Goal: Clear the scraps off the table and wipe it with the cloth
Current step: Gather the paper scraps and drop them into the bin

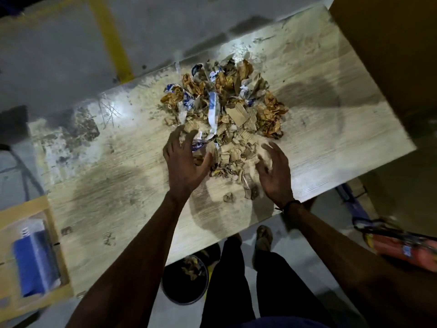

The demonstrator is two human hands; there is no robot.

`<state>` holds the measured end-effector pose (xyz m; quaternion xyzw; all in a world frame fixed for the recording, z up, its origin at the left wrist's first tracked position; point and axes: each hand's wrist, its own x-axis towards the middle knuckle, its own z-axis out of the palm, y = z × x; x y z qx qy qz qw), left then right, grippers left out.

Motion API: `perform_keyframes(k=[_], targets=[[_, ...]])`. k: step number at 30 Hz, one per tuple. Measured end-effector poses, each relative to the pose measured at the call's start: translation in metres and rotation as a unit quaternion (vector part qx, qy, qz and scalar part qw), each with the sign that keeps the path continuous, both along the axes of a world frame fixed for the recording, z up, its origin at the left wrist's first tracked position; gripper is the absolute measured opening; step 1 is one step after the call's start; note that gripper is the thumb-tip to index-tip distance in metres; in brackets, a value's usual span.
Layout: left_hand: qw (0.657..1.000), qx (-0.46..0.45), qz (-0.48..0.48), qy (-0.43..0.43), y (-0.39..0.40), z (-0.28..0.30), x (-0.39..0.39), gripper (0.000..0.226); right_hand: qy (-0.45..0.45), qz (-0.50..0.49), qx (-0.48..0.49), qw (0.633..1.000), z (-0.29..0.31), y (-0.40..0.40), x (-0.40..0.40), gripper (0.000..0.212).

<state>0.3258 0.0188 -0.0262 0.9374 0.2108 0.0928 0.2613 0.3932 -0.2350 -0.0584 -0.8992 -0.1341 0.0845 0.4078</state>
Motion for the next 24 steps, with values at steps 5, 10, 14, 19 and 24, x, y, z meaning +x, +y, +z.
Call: perform_keyframes(k=[5,10,14,19,24], targets=[[0.997,-0.028,-0.065,0.01,-0.014,-0.041,-0.001,0.053,-0.032,-0.064,0.101,0.992,-0.016,0.033,-0.008,0.05],[0.999,-0.028,-0.009,-0.039,-0.044,-0.054,-0.015,0.043,-0.067,-0.039,0.112,0.991,-0.029,0.048,-0.001,0.052],[0.999,-0.021,0.029,-0.037,-0.045,-0.054,-0.008,0.049,-0.069,-0.047,0.108,0.991,-0.033,0.048,0.005,0.051],[0.992,-0.095,-0.014,-0.078,-0.054,-0.066,0.001,0.042,-0.036,-0.05,0.121,0.991,-0.039,0.058,0.004,0.047],[0.966,-0.207,0.072,-0.138,-0.088,-0.066,0.014,0.033,0.003,-0.072,0.176,0.982,-0.036,0.076,-0.01,0.044]])
